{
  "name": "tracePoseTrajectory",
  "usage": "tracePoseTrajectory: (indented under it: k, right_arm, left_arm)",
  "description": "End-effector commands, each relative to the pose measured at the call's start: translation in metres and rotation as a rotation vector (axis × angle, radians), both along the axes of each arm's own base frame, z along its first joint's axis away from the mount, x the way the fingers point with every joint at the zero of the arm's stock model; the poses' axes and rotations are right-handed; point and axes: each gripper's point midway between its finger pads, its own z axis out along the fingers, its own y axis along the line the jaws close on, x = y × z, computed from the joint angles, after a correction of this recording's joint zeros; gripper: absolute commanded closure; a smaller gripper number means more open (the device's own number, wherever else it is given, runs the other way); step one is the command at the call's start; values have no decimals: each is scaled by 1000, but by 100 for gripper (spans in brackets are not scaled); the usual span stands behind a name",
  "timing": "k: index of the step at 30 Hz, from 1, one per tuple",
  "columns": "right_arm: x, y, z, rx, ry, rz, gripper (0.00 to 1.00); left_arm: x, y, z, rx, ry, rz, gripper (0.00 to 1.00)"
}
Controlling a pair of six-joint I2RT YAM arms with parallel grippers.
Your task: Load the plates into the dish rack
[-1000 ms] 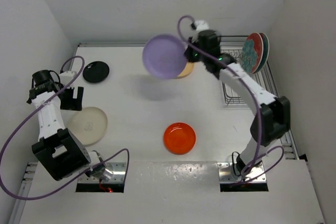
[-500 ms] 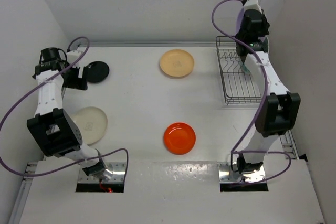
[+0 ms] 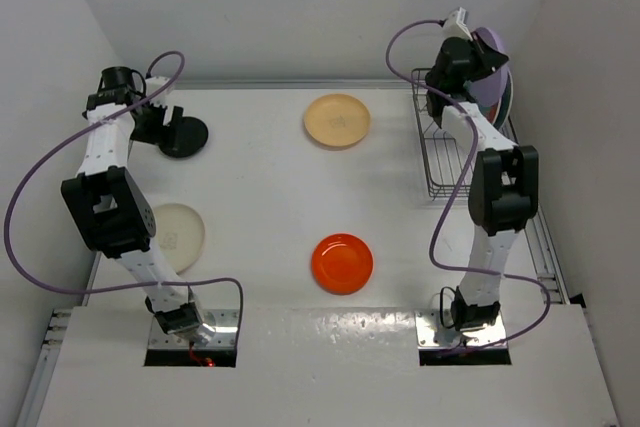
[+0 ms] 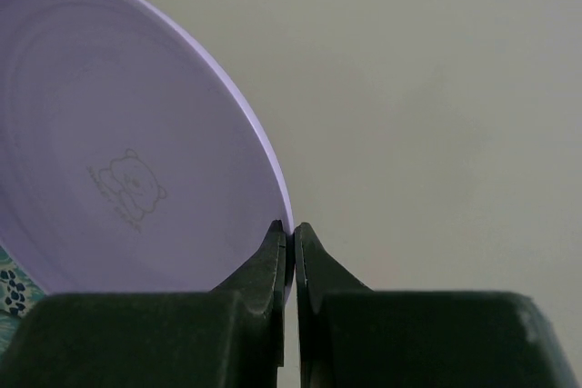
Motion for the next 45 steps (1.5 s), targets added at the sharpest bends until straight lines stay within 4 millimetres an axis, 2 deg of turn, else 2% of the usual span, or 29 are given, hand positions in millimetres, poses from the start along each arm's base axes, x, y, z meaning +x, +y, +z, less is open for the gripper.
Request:
tracePoseTrajectory:
  k: [1, 7, 10, 12, 13, 15, 18, 20, 21, 22, 25, 28, 30, 32, 33, 34, 36, 37, 38, 39, 40, 41, 45]
  right_arm:
    - [-4, 3, 10, 6, -94, -72, 100]
    - [-7, 20, -24, 18, -26, -78, 100]
    - [-15, 19, -50, 35, -1, -96, 100]
    - [-17, 18, -59, 53, -6, -106, 100]
    - [-15, 19, -62, 58, 0, -106, 100]
    - [-10, 21, -83, 93, 37, -100, 100]
    - [-5, 23, -97, 139, 3, -101, 100]
    - [-3, 23, -98, 138, 6, -113, 100]
    - [-5, 22, -94, 128, -2, -136, 100]
    - [-6, 21, -90, 124, -14, -141, 100]
    - [-18, 14, -59, 145, -191, -176, 100]
    - [-33, 9, -38, 178, -321, -222, 100]
    - [-38, 9, -41, 185, -346, -247, 100]
    - [-40, 13, -51, 173, -314, -271, 100]
    - [-44, 12, -47, 158, -314, -286, 100]
    - [-42, 16, -61, 146, -283, -289, 100]
    - [-43, 18, -62, 167, -371, -302, 100]
    - [-48, 15, -63, 117, -268, -331, 100]
    - [-46, 15, -78, 121, -285, -343, 100]
    - [-47, 14, -66, 114, -265, -370, 100]
    - [-52, 13, -67, 122, -274, -394, 100]
    - [-48, 13, -76, 121, -249, -406, 100]
    - [-49, 16, -87, 136, -240, -415, 100]
  left_arm:
    - [21, 6, 24, 10, -73, 13, 6]
    - [25, 7, 18, 5, -57, 13, 6]
    - [26, 6, 14, -5, -51, 8, 6]
    - [26, 6, 14, -5, -51, 8, 6]
    - [28, 7, 17, -2, -61, 8, 6]
    - [28, 7, 17, 4, -61, 1, 6]
    - [28, 7, 17, 4, -61, 1, 6]
    - [28, 7, 17, 4, -61, 1, 6]
    - [27, 7, 22, 7, -70, 1, 6]
    - [25, 6, 17, 3, -58, 1, 6]
    - [23, 5, 18, 3, -58, 1, 6]
    - [23, 4, 18, -4, -60, -4, 6]
    - [25, 4, 21, -2, -69, -5, 6]
    - [25, 3, 21, -9, -71, -10, 6]
    - [25, 3, 21, -9, -71, -10, 6]
    - [25, 3, 21, -9, -71, -10, 6]
    - [25, 3, 21, -3, -71, -17, 6]
    - [25, 5, 21, 5, -69, -11, 6]
    - [25, 5, 21, 5, -69, -11, 6]
    - [25, 5, 21, 10, -69, -19, 6]
    - [25, 5, 21, 10, -69, -19, 6]
    - [25, 5, 21, 10, -69, -19, 6]
    - [24, 9, 21, 11, -68, -9, 6]
